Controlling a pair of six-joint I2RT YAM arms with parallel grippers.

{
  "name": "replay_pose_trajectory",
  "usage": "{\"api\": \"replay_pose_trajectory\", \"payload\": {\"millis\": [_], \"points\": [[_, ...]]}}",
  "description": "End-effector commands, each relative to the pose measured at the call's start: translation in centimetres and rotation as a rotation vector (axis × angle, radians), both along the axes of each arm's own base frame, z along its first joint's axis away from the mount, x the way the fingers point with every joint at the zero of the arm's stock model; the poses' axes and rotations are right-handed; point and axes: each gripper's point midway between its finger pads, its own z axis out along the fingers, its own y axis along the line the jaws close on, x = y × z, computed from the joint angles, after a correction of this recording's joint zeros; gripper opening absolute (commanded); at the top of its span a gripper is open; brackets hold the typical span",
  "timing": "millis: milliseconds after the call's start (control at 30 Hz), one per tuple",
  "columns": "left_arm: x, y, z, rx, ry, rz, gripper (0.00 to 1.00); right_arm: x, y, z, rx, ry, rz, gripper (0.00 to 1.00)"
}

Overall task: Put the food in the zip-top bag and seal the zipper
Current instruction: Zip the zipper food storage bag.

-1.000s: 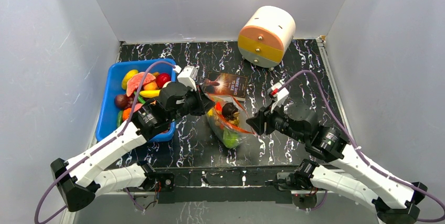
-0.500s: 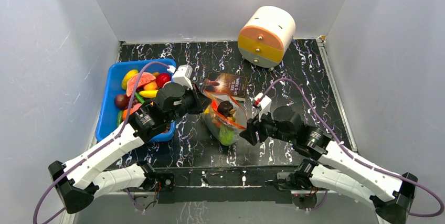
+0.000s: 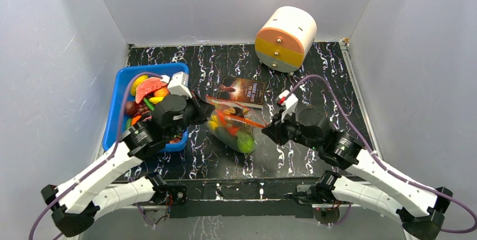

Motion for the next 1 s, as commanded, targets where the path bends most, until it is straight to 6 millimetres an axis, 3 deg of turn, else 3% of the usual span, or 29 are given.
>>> {"api": "replay_pose_trajectory", "payload": {"millis": [0, 100, 167, 233, 300, 367, 433, 533, 633, 967], "points": [[0.3, 4.1, 4.9, -0.111, -0.123, 0.182, 0.00, 0.9, -0.7, 3.7, 0.059, -0.075, -0.060, 0.00], [0.1, 2.7, 4.0, -0.136, -0.114, 0.120, 0.00, 0.8, 0.2, 4.5, 0.048, -0.096, 0.003, 0.00], [-0.7, 1.7, 2.6, -0.063, -0.135, -0.001, 0.05, 1.0, 1.1, 6.7, 0.039, -0.160, 0.066, 0.00], [-1.4, 2.1, 2.4, 0.049, -0.187, -0.087, 0.37, 0.8, 1.6, 6.1, -0.016, -0.149, 0.123, 0.00], [-2.0, 1.6, 2.7, 0.123, -0.284, -0.207, 0.44, 0.5, 2.1, 5.4, -0.030, -0.136, 0.162, 0.00], [-3.8, -0.6, 3.2, 0.212, -0.452, -0.483, 0.48, 0.1, 2.9, 5.6, -0.012, -0.137, 0.213, 0.00], [-7.8, -3.9, 2.9, 0.267, -0.625, -0.907, 0.49, -0.1, 3.8, 6.3, 0.003, -0.157, 0.264, 0.00], [-9.3, -6.0, 3.6, 0.258, -0.711, -1.110, 0.52, -0.2, 4.2, 6.4, -0.019, -0.173, 0.312, 0.00], [-9.9, -6.8, 3.4, 0.255, -0.760, -1.198, 0.57, -0.4, 4.6, 6.7, -0.019, -0.182, 0.346, 0.00], [-8.5, -7.7, 3.1, 0.373, -0.934, -1.252, 0.68, -1.2, 5.8, 6.7, -0.016, -0.215, 0.461, 0.00]]}}
